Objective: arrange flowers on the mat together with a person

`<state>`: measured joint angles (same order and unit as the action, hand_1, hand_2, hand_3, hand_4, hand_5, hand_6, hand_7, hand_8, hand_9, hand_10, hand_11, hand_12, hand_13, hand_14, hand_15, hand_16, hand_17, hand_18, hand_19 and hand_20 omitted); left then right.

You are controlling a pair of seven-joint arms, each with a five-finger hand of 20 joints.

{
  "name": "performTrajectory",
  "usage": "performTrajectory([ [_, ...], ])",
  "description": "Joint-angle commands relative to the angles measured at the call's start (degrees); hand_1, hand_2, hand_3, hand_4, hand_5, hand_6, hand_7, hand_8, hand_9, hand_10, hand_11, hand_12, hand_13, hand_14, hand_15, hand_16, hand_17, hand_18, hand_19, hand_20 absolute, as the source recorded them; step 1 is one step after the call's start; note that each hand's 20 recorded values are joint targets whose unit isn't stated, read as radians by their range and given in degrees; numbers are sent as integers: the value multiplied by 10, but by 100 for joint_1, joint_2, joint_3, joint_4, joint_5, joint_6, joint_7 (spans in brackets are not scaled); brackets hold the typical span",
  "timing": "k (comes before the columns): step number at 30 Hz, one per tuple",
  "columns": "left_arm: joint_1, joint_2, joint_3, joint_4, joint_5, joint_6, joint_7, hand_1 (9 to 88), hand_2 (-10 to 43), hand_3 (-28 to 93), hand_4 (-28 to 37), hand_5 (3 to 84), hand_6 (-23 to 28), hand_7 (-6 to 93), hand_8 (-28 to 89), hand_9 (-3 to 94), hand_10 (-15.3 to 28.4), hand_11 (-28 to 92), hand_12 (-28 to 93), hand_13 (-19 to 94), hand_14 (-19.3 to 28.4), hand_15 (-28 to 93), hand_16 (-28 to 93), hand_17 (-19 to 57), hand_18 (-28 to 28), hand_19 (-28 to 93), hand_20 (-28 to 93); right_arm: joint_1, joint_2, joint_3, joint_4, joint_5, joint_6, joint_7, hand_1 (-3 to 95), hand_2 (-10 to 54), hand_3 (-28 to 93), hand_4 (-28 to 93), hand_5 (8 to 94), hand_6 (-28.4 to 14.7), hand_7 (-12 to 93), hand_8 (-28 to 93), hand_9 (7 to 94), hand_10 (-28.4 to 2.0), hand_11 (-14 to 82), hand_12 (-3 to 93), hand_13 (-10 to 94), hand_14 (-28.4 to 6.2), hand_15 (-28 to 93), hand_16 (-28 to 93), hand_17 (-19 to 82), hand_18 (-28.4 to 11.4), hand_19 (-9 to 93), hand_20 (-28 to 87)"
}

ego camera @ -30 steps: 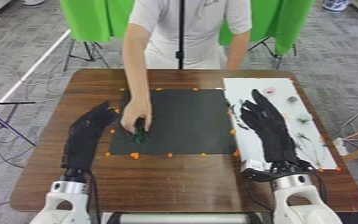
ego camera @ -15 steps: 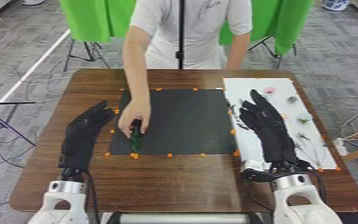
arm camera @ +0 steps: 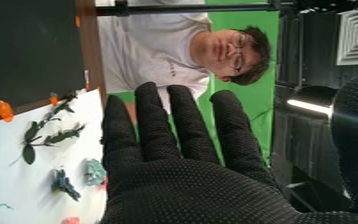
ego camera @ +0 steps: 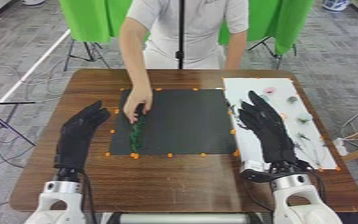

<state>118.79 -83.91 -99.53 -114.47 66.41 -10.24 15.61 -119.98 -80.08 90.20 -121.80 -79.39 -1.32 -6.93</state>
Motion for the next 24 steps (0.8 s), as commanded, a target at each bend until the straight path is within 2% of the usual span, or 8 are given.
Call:
performTrajectory([
  [1,95,-50,-111,18,-7,119,-43,231,-77,680,-182,467,37,107,-46,442,130,131,172,350,166,131,55,68,114,26,194,-60,-38,2,-17,-43,-47,-16,129,-1,745,-169,268,-19,119,-88,346,-149,27,131,289,-134,74,170,150,-126,43,231],
  [8,135,-58,-159,8,-2,135,-49,231,-78,681,-182,467,37,107,-47,442,130,131,171,350,165,132,53,68,114,26,194,-42,-53,51,-17,-125,-221,21,138,-15,747,-168,278,-21,122,-89,353,-150,29,134,296,-135,80,172,150,-126,43,232],
  [11,181,-65,-179,-18,-1,173,-25,231,-78,681,-183,467,37,107,-46,442,130,132,171,350,165,132,53,68,114,26,194,18,1,63,35,-295,-116,-261,159,-37,748,-168,289,-23,122,-89,360,-149,32,136,299,-135,82,173,151,-126,42,233],
  [13,200,-69,-196,-29,1,165,-21,231,-77,681,-183,467,37,107,-46,441,130,132,172,349,165,132,52,68,114,26,194,99,112,5,55,-783,597,-599,203,-87,753,-177,314,-22,144,-96,396,-146,52,145,329,-130,97,175,159,-129,50,237],
  [15,217,-59,-198,-37,4,158,-22,231,-77,681,-182,467,38,107,-46,441,130,132,172,349,166,132,53,68,114,26,194,207,275,63,-25,-1131,1239,-647,226,-94,766,-219,366,-13,184,-114,440,-139,83,153,375,-127,121,177,177,-134,63,248],
  [17,224,-51,-206,-37,8,153,-24,232,-77,680,-182,467,37,107,-46,441,130,132,171,349,165,133,53,68,114,26,194,342,527,149,-123,-1638,1932,-474,245,-95,763,-263,416,-7,216,-126,490,-137,132,171,431,-120,149,192,191,-137,88,267],
  [21,199,-8,-205,-29,7,140,-60,233,-77,680,-183,467,38,106,-47,442,131,132,171,349,165,132,53,68,114,26,194,399,1051,500,-309,-3952,2842,690,281,-95,715,-282,488,-6,252,-134,557,-139,238,208,536,-113,210,240,218,-137,149,302],
  [24,221,4,-213,-42,8,149,-68,233,-76,680,-182,467,37,106,-46,441,131,132,171,349,166,131,53,68,114,26,194,290,1323,846,-376,-5506,2787,1680,320,-95,705,-282,551,2,269,-140,604,-133,297,224,580,-100,278,250,241,-130,186,322],
])
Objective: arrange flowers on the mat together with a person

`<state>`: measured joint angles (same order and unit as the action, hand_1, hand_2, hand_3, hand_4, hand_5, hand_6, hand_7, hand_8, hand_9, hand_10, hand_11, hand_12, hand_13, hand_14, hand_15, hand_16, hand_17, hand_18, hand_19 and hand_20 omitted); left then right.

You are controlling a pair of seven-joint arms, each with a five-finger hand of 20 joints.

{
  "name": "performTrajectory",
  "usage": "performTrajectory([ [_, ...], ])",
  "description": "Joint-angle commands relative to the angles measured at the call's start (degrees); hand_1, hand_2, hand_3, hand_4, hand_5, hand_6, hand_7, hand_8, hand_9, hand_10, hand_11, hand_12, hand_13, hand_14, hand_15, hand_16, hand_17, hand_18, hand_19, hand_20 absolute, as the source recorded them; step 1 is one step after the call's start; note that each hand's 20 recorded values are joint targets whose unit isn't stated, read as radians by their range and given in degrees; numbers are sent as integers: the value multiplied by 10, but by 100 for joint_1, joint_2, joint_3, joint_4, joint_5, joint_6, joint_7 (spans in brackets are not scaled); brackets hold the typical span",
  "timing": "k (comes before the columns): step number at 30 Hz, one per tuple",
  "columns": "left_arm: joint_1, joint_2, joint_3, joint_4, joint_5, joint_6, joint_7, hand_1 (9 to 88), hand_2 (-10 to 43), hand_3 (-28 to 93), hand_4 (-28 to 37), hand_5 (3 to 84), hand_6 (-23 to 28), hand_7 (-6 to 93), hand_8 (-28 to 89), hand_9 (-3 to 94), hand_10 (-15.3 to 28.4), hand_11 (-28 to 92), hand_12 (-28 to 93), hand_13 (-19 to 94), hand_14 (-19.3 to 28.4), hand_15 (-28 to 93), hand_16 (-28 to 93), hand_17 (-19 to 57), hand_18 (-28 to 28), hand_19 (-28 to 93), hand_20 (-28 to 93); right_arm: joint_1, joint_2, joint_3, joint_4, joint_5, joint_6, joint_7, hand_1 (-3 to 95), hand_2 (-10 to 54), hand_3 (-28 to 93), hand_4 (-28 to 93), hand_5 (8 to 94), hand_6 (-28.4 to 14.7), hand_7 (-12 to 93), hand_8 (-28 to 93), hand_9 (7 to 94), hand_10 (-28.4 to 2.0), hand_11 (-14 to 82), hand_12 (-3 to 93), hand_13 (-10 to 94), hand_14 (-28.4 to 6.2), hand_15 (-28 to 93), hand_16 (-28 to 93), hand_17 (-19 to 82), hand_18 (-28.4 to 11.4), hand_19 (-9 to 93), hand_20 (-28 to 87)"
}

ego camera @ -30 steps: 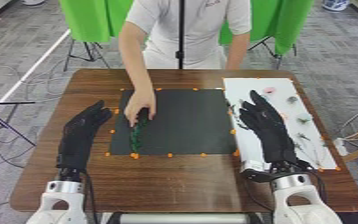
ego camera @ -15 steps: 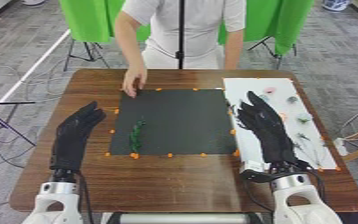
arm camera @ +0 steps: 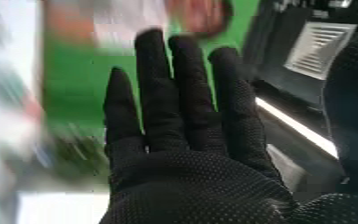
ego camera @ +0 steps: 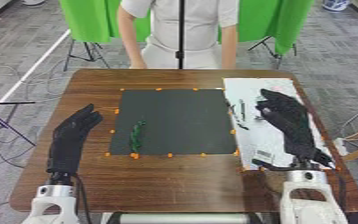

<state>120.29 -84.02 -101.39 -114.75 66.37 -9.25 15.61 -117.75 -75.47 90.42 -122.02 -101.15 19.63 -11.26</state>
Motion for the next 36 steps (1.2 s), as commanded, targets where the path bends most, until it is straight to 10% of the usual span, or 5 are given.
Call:
performTrajectory([
  [1,73,13,-25,-15,16,46,-60,233,-76,680,-182,466,37,107,-46,441,131,132,171,349,166,131,53,68,114,25,194,-5,928,971,-445,-3777,367,2523,338,-95,708,-282,573,5,271,-139,619,-129,311,229,595,-98,304,250,249,-128,204,332],
  [15,123,38,-8,-70,17,60,-87,234,-74,677,-178,465,37,105,-45,440,130,130,172,348,165,127,54,68,113,24,194,-119,1507,1559,-64,-4821,-2449,3685,424,-95,741,-283,654,30,256,-126,711,-113,288,239,685,-82,425,261,266,-148,443,406],
  [36,180,8,35,-96,19,30,-160,236,-74,675,-180,462,36,103,-44,438,130,128,172,347,166,125,55,65,113,24,193,75,1502,1215,581,-4779,-3151,3831,395,-95,545,-283,752,18,164,-104,867,-111,206,206,779,-88,493,300,320,-179,587,427],
])
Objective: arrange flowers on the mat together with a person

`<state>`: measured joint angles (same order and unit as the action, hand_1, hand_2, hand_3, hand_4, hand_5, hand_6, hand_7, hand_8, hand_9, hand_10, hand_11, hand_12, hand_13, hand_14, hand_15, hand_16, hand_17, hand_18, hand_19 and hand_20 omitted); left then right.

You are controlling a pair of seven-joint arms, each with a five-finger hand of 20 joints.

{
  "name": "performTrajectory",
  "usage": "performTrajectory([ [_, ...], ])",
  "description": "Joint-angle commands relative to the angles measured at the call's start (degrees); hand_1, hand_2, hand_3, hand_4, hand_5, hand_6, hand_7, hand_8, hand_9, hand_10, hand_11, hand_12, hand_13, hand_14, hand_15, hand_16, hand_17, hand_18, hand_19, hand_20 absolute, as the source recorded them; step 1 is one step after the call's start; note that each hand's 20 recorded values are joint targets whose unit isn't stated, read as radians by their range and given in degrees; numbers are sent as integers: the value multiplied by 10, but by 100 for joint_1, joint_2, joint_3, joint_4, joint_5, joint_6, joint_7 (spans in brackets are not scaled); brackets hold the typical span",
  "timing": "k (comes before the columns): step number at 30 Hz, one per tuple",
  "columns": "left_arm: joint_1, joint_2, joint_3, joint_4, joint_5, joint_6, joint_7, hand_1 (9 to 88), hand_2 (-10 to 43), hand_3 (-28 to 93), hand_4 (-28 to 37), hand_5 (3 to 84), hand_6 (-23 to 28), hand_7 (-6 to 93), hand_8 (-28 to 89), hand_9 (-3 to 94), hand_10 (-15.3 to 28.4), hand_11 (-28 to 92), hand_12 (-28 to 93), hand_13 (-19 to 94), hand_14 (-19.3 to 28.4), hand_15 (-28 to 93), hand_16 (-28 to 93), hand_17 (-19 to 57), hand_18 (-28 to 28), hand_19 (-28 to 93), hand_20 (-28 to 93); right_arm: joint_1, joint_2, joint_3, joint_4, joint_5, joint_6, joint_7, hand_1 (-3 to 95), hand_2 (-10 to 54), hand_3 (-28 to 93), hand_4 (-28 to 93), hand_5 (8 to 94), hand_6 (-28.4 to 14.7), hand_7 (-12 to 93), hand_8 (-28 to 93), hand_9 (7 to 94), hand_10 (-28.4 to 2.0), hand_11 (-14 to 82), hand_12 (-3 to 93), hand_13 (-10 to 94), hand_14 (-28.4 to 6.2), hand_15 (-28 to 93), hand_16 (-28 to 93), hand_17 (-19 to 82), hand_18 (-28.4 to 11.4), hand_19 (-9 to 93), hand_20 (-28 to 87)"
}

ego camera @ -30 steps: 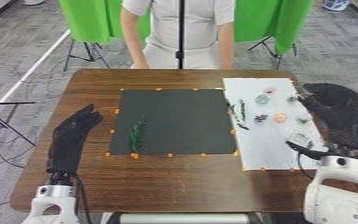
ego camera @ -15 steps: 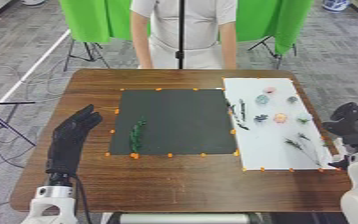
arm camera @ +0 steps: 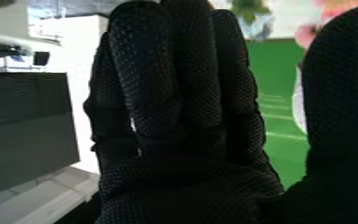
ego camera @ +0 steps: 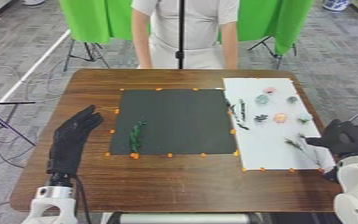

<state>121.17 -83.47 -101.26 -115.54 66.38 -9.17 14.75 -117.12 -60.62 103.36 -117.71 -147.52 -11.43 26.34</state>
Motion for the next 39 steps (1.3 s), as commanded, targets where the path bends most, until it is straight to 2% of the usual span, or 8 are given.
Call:
performTrajectory([
  [1,99,-53,30,-18,11,27,-73,236,-74,675,-180,462,36,103,-44,438,130,128,172,347,166,125,56,65,114,24,193,17,25,-87,175,-157,-52,71,390,-95,555,-283,754,19,164,-104,871,-111,202,205,780,-87,494,301,321,-179,588,427],
  [13,128,-89,34,-23,-4,-49,-154,236,-72,673,-178,461,37,102,-44,435,130,127,173,342,166,122,58,51,126,20,185,124,11,-338,513,-59,352,67,437,-95,591,-283,819,38,167,-41,936,-86,208,195,811,-81,534,321,338,-178,611,425],
  [14,124,-90,33,-22,-4,-48,-156,238,-70,671,-179,460,37,102,-44,434,130,127,174,341,165,121,59,48,127,20,184,129,12,-345,531,-55,369,81,487,-95,517,-283,827,38,167,6,937,-84,220,191,818,-79,537,323,341,-179,617,425],
  [15,126,-97,24,-22,-2,-56,-158,239,-68,669,-180,460,37,102,-44,434,130,126,174,340,165,120,59,47,128,20,184,138,2,-343,544,-19,398,89,593,-95,264,-146,833,38,164,22,937,-84,227,189,820,-79,537,325,341,-180,621,423],
  [16,132,-97,22,-27,-2,-47,-155,240,-68,668,-179,460,37,102,-44,434,130,126,174,339,165,119,60,46,129,20,183,133,0,-356,568,-28,499,91,786,-95,-191,123,847,38,163,42,937,-81,239,185,829,-77,542,329,345,-179,628,421],
  [17,138,-99,18,-30,-4,-41,-157,239,-68,668,-179,459,37,102,-44,433,130,126,174,339,165,119,61,45,129,20,183,140,0,-371,598,-41,604,81,820,-95,-251,166,853,39,161,47,937,-79,247,185,833,-76,543,331,347,-179,631,422],
  [32,121,-42,6,-34,0,-54,-209,235,-69,672,-179,458,37,102,-44,433,129,126,175,335,166,118,66,37,129,20,181,533,-801,-1124,-822,608,2255,189,867,-95,-283,386,915,32,187,88,937,-83,391,176,833,-85,636,370,350,-189,669,435],
  [39,65,33,11,-29,22,-128,-282,234,-71,674,-179,456,36,101,-44,430,128,124,174,333,166,119,66,34,130,20,180,1172,-1916,-2310,-620,737,2705,62,866,-95,-283,443,924,20,209,82,937,-90,462,181,799,-110,739,390,341,-198,687,448],
])
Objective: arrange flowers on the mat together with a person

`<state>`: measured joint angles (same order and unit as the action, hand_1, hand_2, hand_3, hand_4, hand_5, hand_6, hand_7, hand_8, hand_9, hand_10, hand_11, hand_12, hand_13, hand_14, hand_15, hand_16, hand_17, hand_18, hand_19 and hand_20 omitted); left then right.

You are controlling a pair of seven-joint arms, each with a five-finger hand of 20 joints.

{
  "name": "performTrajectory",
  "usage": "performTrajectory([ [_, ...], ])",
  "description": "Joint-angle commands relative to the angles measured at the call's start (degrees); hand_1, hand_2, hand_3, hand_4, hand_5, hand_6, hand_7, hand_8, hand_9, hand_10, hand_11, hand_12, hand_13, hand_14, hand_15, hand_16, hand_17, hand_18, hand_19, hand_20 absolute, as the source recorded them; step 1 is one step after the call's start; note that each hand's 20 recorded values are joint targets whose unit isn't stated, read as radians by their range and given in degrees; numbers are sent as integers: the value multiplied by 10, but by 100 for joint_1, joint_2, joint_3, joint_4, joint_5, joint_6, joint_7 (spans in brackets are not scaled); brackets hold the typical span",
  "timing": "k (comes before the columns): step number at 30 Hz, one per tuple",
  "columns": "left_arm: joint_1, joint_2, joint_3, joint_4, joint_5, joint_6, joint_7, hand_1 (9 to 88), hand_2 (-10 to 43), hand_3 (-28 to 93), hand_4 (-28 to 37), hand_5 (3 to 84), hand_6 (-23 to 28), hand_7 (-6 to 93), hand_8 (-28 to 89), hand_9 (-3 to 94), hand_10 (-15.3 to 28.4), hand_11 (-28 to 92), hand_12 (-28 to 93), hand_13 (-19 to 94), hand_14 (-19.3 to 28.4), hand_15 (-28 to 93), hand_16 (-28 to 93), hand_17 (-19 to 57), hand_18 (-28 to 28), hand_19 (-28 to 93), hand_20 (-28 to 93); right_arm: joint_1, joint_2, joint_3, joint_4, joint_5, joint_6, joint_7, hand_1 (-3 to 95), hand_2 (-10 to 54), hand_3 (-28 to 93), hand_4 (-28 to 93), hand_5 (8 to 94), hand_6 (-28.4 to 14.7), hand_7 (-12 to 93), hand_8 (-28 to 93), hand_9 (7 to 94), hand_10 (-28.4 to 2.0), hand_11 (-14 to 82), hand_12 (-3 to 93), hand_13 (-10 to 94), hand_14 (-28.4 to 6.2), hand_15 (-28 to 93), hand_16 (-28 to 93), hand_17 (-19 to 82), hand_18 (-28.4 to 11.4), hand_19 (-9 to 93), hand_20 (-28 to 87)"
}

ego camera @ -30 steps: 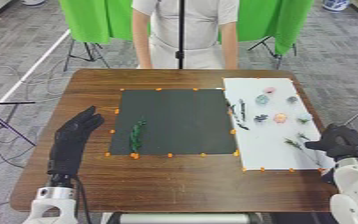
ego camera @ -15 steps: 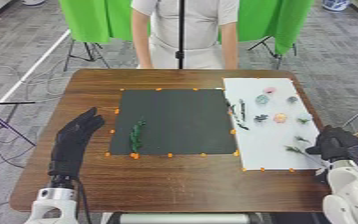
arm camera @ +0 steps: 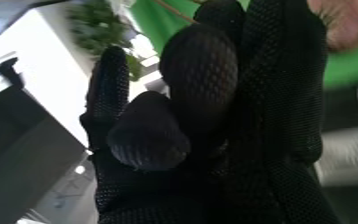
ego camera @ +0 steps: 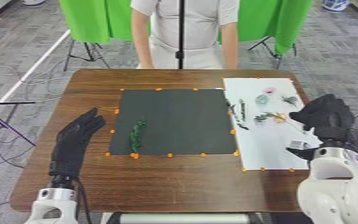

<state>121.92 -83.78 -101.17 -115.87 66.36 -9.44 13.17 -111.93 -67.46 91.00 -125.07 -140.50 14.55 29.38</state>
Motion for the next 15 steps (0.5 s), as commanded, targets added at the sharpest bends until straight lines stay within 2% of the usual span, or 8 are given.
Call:
performTrajectory([
  [1,-2,77,3,-7,22,-89,-129,234,-71,674,-179,456,36,101,-44,429,128,123,174,333,165,118,66,34,130,20,180,703,-1361,-1171,192,136,117,-318,866,-95,-283,448,924,19,211,81,937,-91,468,182,797,-112,747,392,340,-199,688,450],
  [5,31,138,29,-44,20,-26,-164,235,-71,674,-180,456,36,100,-44,428,127,121,175,332,164,114,66,35,128,16,179,917,-1595,-1572,461,374,4,-357,867,-95,-283,457,926,16,215,79,937,-92,478,183,794,-114,763,395,338,-202,695,455],
  [6,-1,151,44,-20,21,-46,-166,235,-71,675,-180,455,36,100,-44,427,127,121,175,332,164,114,66,35,128,17,179,977,-1619,-1666,502,401,-31,-309,867,-95,-283,458,927,15,215,79,937,-92,481,183,794,-114,764,395,338,-203,696,456],
  [11,61,178,57,-64,25,-22,-223,235,-70,674,-180,454,35,98,-43,426,127,120,176,329,163,111,67,34,128,16,179,1206,-1749,-2078,793,392,-388,-208,863,-95,-283,468,928,14,218,77,937,-90,488,182,795,-112,769,394,338,-204,700,458],
  [15,86,191,56,-94,35,3,-219,235,-70,673,-179,452,34,98,-43,424,125,118,176,328,162,106,67,32,129,15,179,1275,-1800,-2254,955,433,-631,-29,860,-95,-283,470,932,13,223,75,937,-88,494,179,800,-111,770,392,340,-207,703,460],
])
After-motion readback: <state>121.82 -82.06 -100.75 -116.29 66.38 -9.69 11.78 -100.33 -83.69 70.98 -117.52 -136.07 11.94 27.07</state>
